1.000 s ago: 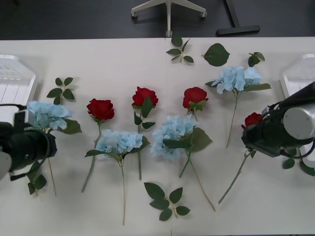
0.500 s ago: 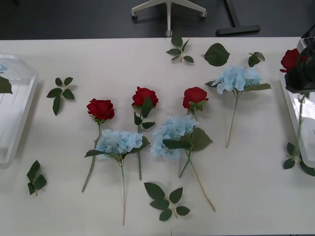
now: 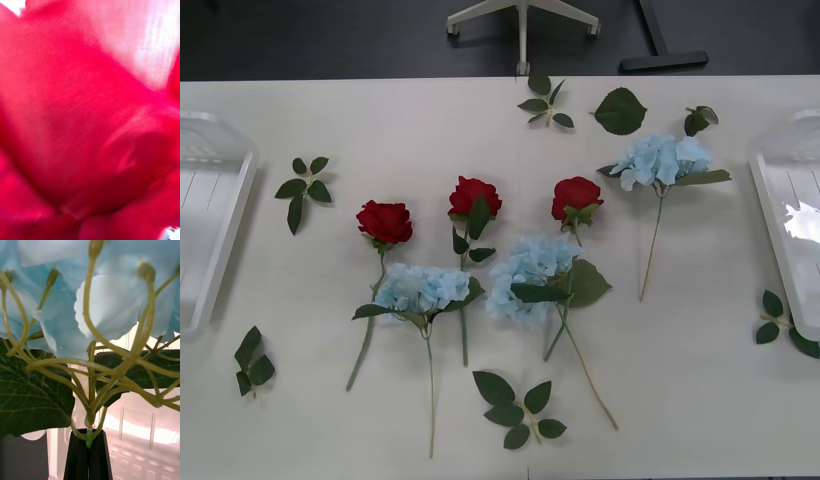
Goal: Place the red flowers into the right box and the blue flowers into the left box. If a person shows an open palm, hand one flower to the person first, then continue sorting.
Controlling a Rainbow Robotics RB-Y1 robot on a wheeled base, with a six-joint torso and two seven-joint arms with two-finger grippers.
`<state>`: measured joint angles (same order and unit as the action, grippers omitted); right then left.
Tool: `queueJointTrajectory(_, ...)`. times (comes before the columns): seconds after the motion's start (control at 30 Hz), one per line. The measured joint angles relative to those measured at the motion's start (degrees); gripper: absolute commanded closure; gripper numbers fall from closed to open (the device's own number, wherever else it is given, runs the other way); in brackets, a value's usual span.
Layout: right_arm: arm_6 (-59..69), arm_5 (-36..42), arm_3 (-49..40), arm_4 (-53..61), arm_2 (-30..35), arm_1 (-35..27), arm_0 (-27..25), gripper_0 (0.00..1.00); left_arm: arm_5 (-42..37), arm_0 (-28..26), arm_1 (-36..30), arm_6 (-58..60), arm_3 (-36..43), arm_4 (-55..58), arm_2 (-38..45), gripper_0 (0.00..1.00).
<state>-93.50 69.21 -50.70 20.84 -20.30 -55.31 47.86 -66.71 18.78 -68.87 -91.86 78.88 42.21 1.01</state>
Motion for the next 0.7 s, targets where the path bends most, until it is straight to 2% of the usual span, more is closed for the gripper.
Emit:
queueJointTrajectory(0.03, 0.2, -2.4, 1.6, -1.4, 0.0, 0.6, 0.1, 1.00, 0.5, 0.8, 0.0, 0.0, -1.0, -0.1, -1.4, 0.98)
queueJointTrajectory(0.07, 0.3, -4.3, 3.4, -2.4, 0.0, 1.3, 0.1, 1.00, 1.0, 1.5, 0.0, 0.0, -1.8, -0.1, -2.9, 0.89)
queueJointTrajectory(0.23, 0.7, -13.1, 12.1, -5.0, 0.0, 6.6, 0.1, 1.00, 2.8, 2.5, 0.1, 0.0, -3.3, -2.4, -5.5, 0.28)
queueJointTrajectory(0.33, 4.1, -17.7, 16.1, -5.6, 0.0, 9.6, 0.1, 0.99, 2.9, 2.5, 0.1, 0.0, -3.3, -3.3, -5.5, 0.05)
queueJointTrajectory(0.37, 5.8, -18.1, 16.8, -5.7, 0.0, 10.3, 0.1, 0.89, 3.0, 2.5, 0.1, 0.0, -3.3, -3.3, -5.5, 0.02)
queueJointTrajectory(0.4, 7.2, -18.3, 17.0, -5.8, 0.0, 10.8, 0.1, 0.69, 3.1, 2.5, 0.1, 0.0, -3.3, -3.3, -5.5, 0.00)
queueJointTrajectory(0.43, 7.9, -18.3, 17.0, -5.8, 0.0, 11.1, 0.1, 0.55, 3.1, 2.5, 0.1, 0.0, -3.3, -3.3, -5.5, 0.00)
queueJointTrajectory(0.5, 7.8, -18.4, 17.0, -5.7, 0.0, 11.4, 0.1, 0.21, 3.1, 2.5, 0.1, 0.0, -3.3, -3.3, -5.5, 0.00)
queueJointTrajectory(0.53, 7.8, -18.4, 17.0, -5.4, 0.1, 11.4, 0.1, 0.11, 3.1, 2.5, 0.1, -0.1, -3.3, -3.3, -5.5, 0.00)
queueJointTrajectory(0.63, 7.7, -18.3, 16.9, -2.6, 0.6, 11.3, 0.1, 0.00, 3.1, 2.5, 0.1, -0.1, -3.3, -1.6, -5.4, 0.00)
queueJointTrajectory(0.7, 6.4, -17.4, 16.3, 0.0, 1.1, 11.2, 0.2, 0.00, 3.1, 2.5, 0.1, -0.1, -3.3, 1.9, -4.8, 0.00)
